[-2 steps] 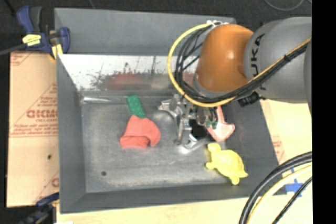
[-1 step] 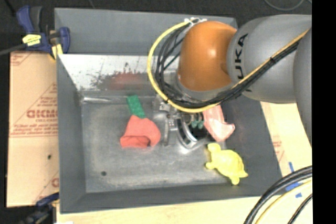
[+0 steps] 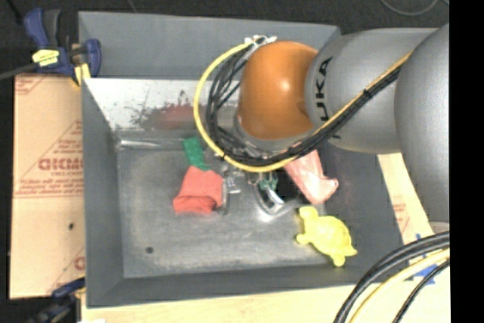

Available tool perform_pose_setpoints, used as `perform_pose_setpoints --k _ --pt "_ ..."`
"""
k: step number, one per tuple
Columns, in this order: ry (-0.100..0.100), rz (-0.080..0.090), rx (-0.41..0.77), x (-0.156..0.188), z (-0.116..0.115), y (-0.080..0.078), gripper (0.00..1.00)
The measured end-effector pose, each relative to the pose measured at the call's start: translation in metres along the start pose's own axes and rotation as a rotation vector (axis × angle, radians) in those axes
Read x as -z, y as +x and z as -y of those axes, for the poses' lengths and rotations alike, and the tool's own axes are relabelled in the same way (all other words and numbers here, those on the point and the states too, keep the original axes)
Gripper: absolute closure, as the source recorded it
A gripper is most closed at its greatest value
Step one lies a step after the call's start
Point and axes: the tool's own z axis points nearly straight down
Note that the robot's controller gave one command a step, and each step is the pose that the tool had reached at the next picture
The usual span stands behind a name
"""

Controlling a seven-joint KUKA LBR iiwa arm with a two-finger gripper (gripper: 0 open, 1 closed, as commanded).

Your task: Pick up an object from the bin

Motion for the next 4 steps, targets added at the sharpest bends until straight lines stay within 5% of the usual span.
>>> perform_pose_setpoints --k 1,2,3,4 --pt "0.002 -0.002 -0.042 -0.058 -0.014 0.001 0.0" --pt "-0.001 0.004 -0.124 -0.08 -0.016 -0.001 1.0" --pt "-0.001 0.004 -0.124 -0.08 -0.016 -0.001 1.0" --pt "-0.001 0.013 -0.056 0.087 -0.025 -0.008 1.0"
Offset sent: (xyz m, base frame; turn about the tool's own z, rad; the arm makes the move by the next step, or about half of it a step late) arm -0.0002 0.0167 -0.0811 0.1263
